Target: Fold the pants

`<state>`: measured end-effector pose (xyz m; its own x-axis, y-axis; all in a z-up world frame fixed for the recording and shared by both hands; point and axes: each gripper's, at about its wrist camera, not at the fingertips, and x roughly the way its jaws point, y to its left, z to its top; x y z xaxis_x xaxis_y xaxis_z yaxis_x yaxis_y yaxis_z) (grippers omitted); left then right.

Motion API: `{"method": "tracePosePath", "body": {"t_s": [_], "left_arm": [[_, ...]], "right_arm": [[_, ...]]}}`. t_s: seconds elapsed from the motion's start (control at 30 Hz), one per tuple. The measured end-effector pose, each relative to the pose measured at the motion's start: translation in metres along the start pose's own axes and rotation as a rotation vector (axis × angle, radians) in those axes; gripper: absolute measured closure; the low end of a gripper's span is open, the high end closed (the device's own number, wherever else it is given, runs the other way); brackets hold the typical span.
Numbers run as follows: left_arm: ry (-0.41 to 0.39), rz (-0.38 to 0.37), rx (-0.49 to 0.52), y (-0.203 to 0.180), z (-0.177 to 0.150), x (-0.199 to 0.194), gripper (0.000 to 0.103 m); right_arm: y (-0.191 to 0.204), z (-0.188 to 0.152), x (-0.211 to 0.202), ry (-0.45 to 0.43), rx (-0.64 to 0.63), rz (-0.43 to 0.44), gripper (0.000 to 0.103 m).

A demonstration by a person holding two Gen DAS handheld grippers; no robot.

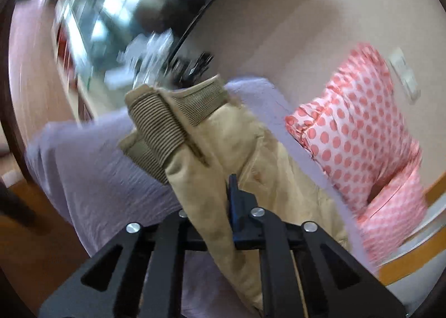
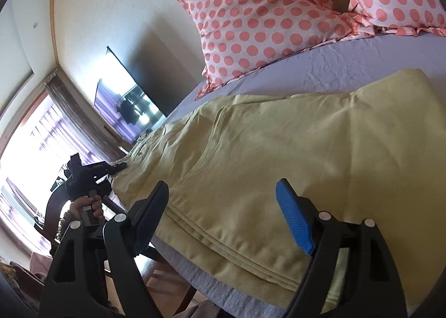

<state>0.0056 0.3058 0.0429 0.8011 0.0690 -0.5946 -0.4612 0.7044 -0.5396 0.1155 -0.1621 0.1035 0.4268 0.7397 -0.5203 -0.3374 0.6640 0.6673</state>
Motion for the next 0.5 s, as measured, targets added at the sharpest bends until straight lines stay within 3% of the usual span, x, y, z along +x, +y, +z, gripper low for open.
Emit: {"method": "tracePosePath", "body": {"t_s": [0.13,0.23,0.37,0.4,0.5], "left_arm": [[-0.081,-0.066,0.264,-0.084,0.004,-0.028,0.096],[-0.1,-0.181,0.49,-0.168,-0.016,-0.042,0.096],[-0.056,-0.404,0.817,-0.27,-0.092,-0.054,0.095],[-0.024,-0.449,0.925,-0.291,-0.126,-0.051,0.094],[0.107,-0.509,1.168,-0.312,-0.213,-0.03,0.094]], "right_arm": [[-0.013,0.004,-0.022,-0.081,0.022,-0.026,0.022],[-0.032,0.009,-0.047,-0.168,0.064,-0.07,0.022],[-0.063,0.012,-0.089,-0.284,0.14,-0.152,0.022],[-0.07,0.012,-0.098,-0.306,0.156,-0.17,0.022],[-0.093,0.008,-0.124,-0.368,0.229,-0.213,0.022]]}}
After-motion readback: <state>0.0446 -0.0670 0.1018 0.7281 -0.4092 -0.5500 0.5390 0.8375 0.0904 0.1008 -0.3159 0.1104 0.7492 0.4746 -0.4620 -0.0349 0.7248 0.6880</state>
